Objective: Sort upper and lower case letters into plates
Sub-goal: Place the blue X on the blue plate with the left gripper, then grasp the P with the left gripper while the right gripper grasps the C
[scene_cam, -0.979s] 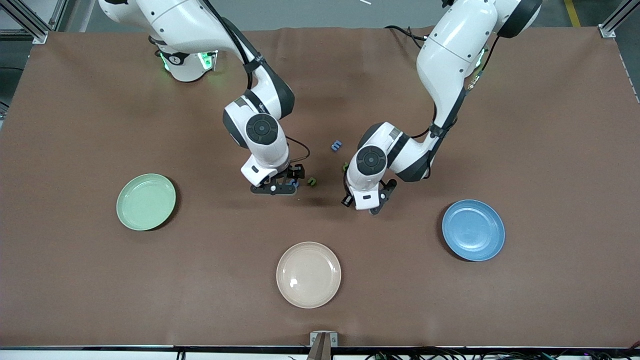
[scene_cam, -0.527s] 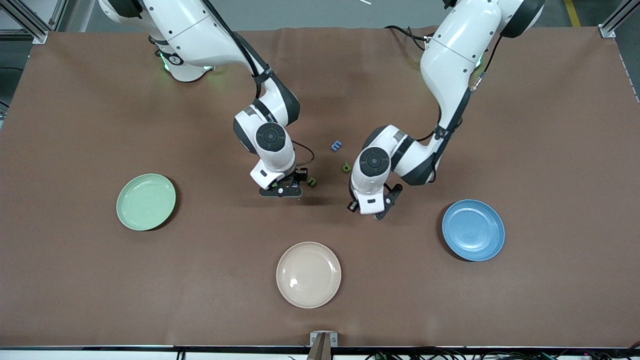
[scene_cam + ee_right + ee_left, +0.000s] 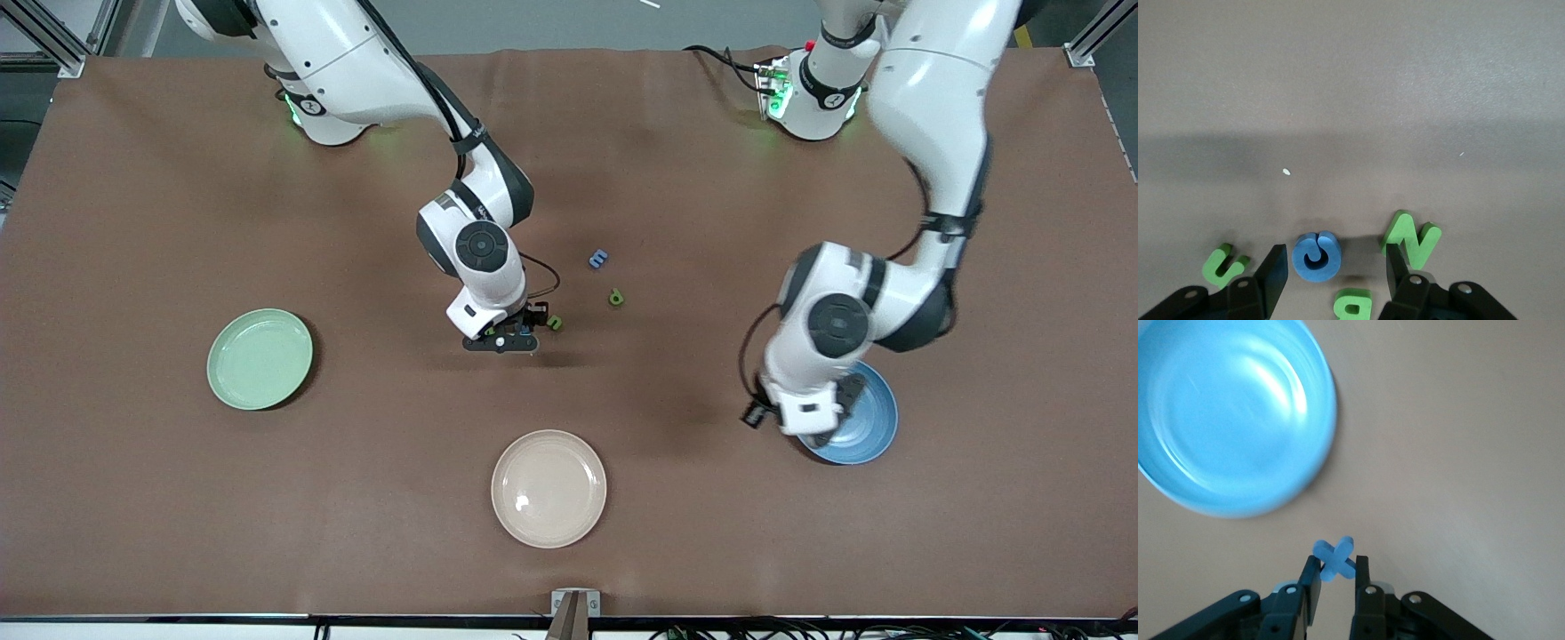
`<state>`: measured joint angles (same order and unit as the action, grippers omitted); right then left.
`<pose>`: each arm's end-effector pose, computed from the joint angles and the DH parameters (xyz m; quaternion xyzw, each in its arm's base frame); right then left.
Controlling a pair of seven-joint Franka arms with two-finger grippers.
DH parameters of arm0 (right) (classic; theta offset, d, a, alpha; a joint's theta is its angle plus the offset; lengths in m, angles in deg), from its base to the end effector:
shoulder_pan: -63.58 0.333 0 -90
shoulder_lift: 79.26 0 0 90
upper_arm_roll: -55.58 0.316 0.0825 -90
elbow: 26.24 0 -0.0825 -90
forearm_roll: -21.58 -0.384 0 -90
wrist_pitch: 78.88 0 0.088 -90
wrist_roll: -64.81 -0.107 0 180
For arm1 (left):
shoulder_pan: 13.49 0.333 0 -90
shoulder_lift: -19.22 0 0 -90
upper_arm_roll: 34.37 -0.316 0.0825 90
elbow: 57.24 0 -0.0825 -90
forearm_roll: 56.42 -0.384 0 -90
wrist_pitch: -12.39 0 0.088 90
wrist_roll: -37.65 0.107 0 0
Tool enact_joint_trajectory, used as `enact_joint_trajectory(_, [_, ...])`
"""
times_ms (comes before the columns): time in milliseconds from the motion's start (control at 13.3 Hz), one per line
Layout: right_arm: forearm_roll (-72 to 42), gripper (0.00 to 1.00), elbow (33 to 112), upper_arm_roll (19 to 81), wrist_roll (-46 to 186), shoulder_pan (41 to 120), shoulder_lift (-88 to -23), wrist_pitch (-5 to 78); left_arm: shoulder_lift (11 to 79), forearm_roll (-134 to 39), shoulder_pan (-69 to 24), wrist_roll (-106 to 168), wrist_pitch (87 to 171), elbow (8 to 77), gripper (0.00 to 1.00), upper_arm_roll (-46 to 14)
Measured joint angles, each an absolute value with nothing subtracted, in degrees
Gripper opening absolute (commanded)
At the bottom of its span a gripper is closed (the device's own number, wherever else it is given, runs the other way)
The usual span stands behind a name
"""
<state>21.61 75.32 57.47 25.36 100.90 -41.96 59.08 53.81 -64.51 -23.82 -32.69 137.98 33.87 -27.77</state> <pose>0.5110 0.4149 0.1913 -0.9999 0.0052 0.0122 0.0027 0.6698 -0.1872 0.2843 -0.9065 -0.4215 -0.0183 0.0168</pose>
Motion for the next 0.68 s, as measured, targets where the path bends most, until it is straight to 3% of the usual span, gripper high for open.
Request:
enact_joint_trajectory(226, [21.6, 0.68, 75.0, 57.5, 25.4, 101.1, -40.9, 60.3, 54.4, -64.5, -17.1, -24.7, 136.3, 36.3, 0.18, -27.8])
enact_joint_trajectory(301, [21.6, 0.68, 74.8, 57.5, 25.4, 101.2, -40.8, 60.4, 54.9, -64.5, -15.5, -23.4, 136.3, 36.9, 0.36, -27.8])
enact_joint_trajectory(377, [21.6, 0.68, 74.8, 57.5, 25.4, 101.3, -40.8, 60.4, 55.5, -64.5, -14.4, -22.9, 136.3, 37.3, 0.75, -27.7])
enact_joint_trajectory(452, [21.6, 0.68, 74.8, 57.5, 25.4, 101.4, -40.7, 60.4, 56.0, -64.5, -13.8, -22.9, 136.3, 37.6, 0.99, -27.7])
enact_joint_trajectory(678, [21.6, 0.66, 74.8, 57.5, 25.4, 101.7, -40.6, 60.5, 55.9, -64.5, -13.4, -23.0, 136.0, 38.0, 1.0, -27.1])
